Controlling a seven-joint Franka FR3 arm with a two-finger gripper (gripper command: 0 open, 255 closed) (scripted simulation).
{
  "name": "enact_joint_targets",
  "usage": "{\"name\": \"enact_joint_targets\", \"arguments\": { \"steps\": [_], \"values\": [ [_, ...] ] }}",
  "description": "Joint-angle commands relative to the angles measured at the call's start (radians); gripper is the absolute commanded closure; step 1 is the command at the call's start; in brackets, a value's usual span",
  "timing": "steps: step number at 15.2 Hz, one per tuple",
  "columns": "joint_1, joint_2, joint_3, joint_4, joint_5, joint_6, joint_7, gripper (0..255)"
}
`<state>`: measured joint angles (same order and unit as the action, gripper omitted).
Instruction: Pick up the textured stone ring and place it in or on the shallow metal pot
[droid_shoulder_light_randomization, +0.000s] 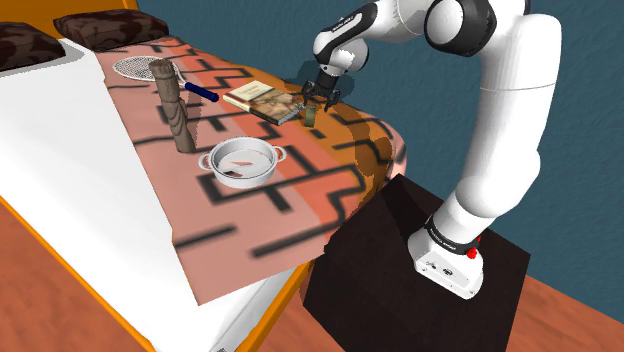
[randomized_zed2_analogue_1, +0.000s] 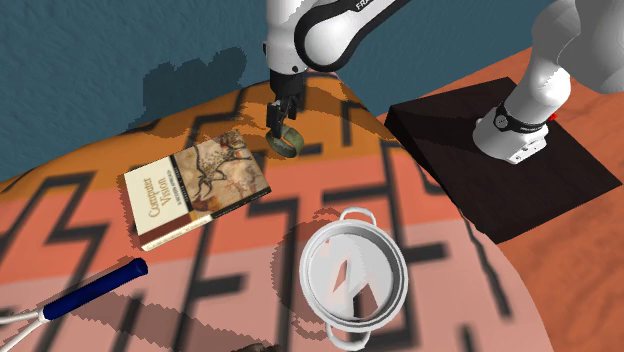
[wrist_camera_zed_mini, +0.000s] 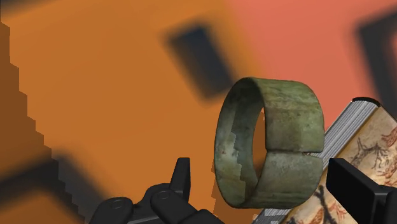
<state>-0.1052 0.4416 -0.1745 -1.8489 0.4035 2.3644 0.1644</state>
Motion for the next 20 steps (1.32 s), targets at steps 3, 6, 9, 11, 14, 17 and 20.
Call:
{"name": "enact_joint_targets", "arguments": {
  "steps": [3, 6, 9, 11, 14, 17, 20],
  "values": [
    [0.000, 0.000, 0.000, 0.000, 0.000, 0.000, 0.000, 0],
    [0.000, 0.000, 0.000, 0.000, 0.000, 0.000, 0.000, 255],
    [0.000, 0.000, 0.000, 0.000, 0.000, 0.000, 0.000, 255],
    [0.000, 0.000, 0.000, 0.000, 0.000, 0.000, 0.000, 255],
    [0.001, -0.008, -0.002, 0.002, -0.004, -0.009, 0.004, 255],
    [0.005, -0.031, -0.008, 0.010, -0.017, -0.038, 0.018, 255],
    [0.008, -0.052, -0.014, 0.020, -0.030, -0.068, 0.031, 255]
  ]
}}
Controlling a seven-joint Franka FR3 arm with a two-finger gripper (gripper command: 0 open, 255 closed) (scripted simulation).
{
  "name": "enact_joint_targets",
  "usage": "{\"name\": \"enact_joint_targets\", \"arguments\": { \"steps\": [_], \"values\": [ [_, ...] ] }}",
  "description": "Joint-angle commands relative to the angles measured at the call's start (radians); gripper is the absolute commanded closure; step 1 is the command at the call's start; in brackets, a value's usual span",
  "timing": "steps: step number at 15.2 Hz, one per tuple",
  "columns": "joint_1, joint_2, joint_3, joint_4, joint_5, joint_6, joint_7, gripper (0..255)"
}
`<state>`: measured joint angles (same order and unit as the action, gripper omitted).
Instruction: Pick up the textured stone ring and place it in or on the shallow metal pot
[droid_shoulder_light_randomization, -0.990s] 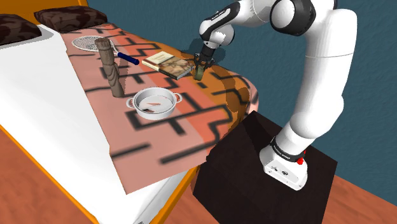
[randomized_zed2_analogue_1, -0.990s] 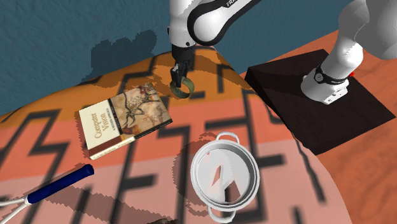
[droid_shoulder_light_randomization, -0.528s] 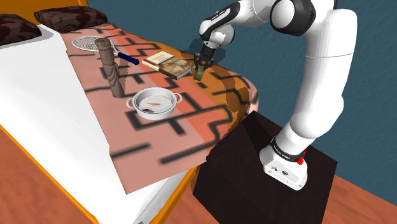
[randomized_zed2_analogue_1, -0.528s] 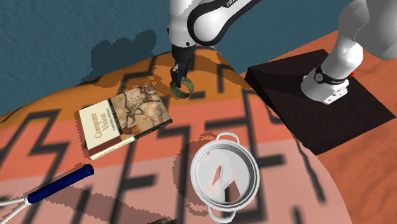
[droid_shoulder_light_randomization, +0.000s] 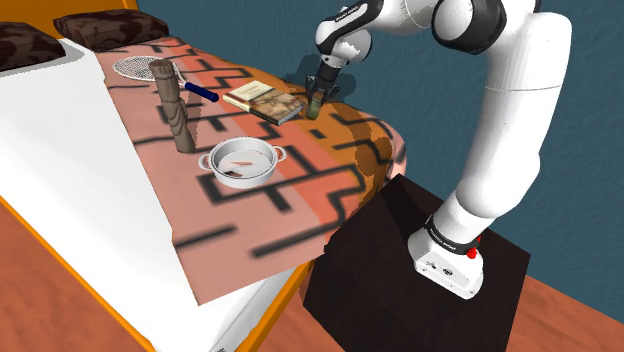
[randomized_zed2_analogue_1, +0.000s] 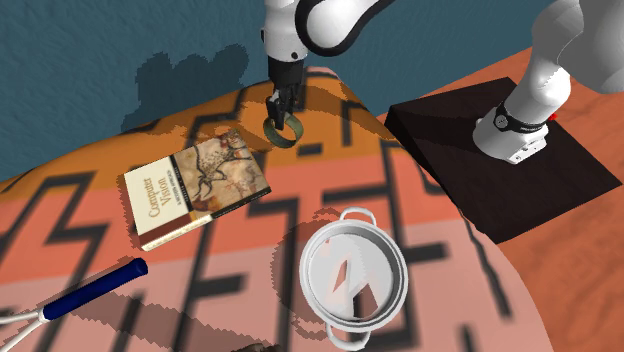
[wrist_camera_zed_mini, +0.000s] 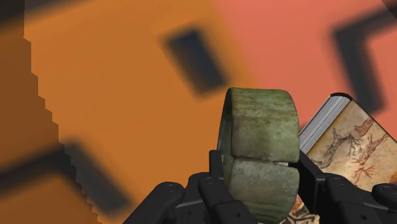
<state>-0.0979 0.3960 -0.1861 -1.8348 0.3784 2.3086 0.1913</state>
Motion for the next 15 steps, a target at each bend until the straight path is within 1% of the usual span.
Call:
{"name": "enact_joint_targets", "arguments": {
  "steps": [1, 15],
  "values": [
    [0.001, -0.014, -0.004, 0.010, -0.009, -0.023, 0.009, 255],
    [0.008, -0.094, -0.022, 0.088, -0.058, -0.173, 0.065, 255]
  ]
}}
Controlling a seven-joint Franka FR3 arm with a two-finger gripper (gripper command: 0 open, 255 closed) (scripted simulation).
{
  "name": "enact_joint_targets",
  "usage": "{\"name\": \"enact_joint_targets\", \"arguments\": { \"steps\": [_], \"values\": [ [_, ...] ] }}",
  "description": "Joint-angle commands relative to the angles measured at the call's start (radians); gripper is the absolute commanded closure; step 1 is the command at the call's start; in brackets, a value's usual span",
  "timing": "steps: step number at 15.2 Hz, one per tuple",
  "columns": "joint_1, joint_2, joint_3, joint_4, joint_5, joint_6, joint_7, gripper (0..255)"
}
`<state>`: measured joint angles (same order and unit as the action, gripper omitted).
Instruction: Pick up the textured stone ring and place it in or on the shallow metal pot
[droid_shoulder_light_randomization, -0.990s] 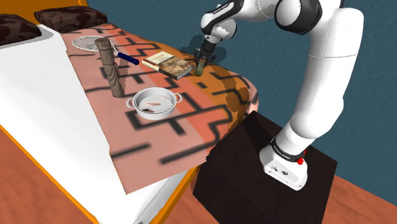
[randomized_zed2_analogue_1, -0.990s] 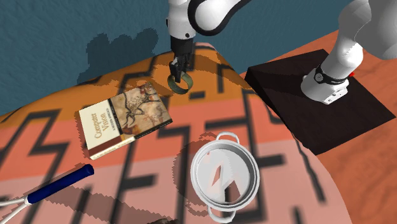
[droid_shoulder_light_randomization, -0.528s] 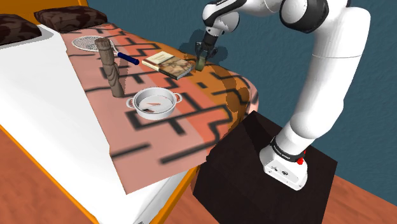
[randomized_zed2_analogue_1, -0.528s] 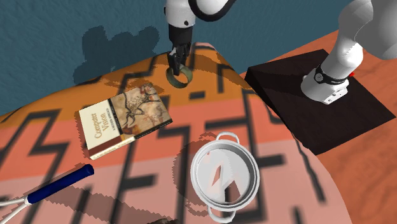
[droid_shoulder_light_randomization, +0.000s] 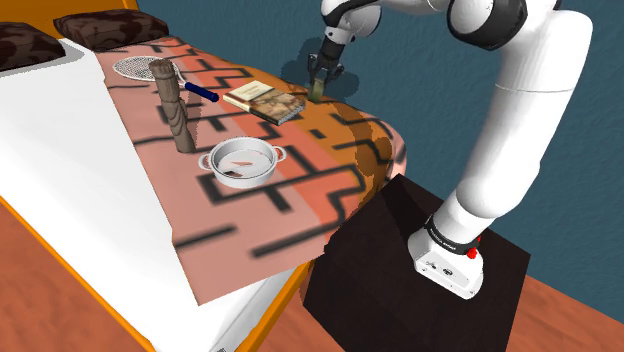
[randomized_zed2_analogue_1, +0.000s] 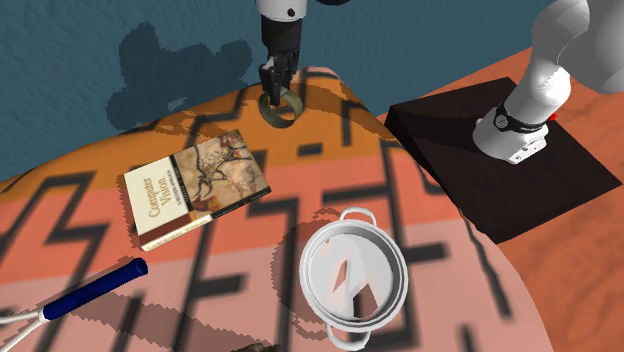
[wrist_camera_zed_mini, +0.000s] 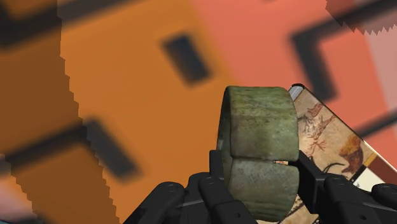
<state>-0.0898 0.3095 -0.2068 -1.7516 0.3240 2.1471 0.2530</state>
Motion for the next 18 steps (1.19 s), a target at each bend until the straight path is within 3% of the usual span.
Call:
{"name": "enact_joint_targets", "arguments": {
  "steps": [1, 9, 18],
  "values": [
    [0.000, -0.009, -0.002, 0.007, -0.005, -0.015, 0.005, 255],
    [0.124, -0.124, 0.049, -0.135, -0.057, 0.055, 0.186, 255],
    [0.250, -0.187, 0.126, -0.202, -0.115, 0.099, 0.412, 255]
  ]
}}
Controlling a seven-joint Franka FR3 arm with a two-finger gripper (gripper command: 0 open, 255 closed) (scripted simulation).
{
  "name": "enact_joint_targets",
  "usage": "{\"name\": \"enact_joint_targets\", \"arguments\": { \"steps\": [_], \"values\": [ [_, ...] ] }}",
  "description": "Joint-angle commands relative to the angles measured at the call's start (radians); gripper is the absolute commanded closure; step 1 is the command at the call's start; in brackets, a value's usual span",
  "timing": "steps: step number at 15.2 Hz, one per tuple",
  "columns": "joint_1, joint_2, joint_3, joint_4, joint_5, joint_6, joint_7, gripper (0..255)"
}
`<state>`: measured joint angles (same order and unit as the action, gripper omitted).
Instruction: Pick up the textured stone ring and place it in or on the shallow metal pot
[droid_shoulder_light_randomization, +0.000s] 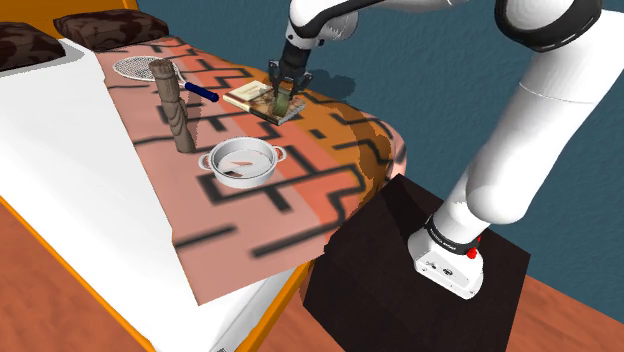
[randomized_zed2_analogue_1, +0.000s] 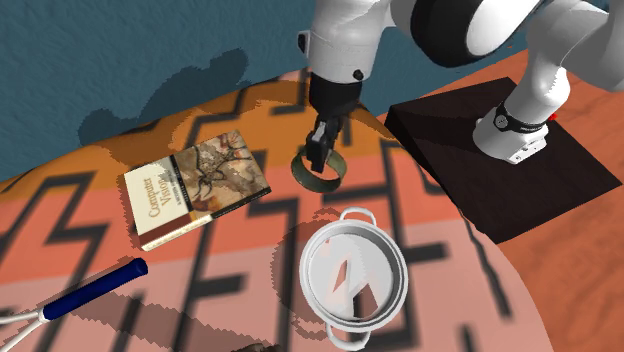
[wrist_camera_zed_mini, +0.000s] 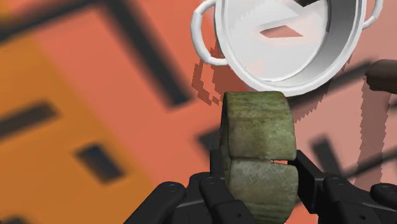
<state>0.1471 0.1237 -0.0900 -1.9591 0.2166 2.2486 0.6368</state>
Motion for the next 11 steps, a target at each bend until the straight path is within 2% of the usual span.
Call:
{"name": "enact_joint_targets", "arguments": {
  "steps": [1, 11],
  "values": [
    [0.027, -0.004, 0.018, 0.004, -0.014, 0.000, 0.054, 255],
    [0.159, 0.017, 0.107, 0.055, -0.084, 0.005, 0.315, 255]
  ]
}}
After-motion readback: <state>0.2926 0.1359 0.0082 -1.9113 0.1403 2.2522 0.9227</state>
